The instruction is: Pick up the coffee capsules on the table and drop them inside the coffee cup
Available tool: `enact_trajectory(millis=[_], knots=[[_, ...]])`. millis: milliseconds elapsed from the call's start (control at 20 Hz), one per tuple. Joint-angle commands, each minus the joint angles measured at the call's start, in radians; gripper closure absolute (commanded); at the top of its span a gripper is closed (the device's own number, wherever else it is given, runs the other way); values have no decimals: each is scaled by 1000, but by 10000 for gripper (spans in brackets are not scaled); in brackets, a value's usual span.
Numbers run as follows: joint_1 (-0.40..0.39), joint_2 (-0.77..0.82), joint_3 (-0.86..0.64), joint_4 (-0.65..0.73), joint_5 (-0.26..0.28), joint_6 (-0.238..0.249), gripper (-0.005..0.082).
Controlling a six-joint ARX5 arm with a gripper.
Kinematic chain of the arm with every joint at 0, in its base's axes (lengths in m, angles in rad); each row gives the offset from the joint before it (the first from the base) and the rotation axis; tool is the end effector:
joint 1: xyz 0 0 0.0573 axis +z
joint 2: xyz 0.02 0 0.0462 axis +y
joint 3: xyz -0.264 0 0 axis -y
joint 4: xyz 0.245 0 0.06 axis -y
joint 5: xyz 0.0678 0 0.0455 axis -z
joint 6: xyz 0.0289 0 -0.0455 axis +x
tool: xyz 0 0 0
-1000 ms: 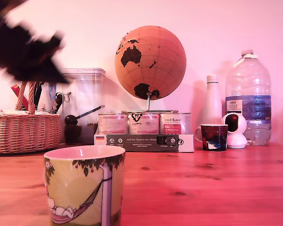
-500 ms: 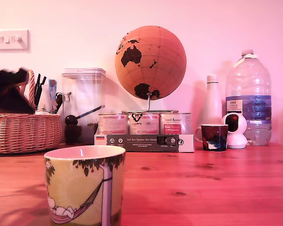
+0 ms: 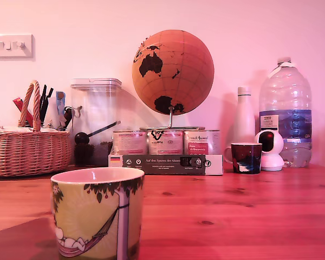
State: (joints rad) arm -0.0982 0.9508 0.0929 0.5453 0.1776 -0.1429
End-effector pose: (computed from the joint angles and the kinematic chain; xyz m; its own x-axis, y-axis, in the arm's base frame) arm 0.1625 -0.0211 0.1427 0.9147 -0.2676 -0.3027 0.2175 0.9575 -0.1893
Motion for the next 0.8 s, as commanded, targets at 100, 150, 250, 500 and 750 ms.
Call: enact_trajectory(millis=[100, 150, 250, 500, 750], knots=[[24, -88, -68, -14, 2, -35, 789], [26, -110, -71, -36, 2, -35, 789], [26, -158, -72, -80, 2, -41, 789], [26, -290, -72, -215, -1, -41, 789], [35, -421, -72, -340, -3, -41, 789]])
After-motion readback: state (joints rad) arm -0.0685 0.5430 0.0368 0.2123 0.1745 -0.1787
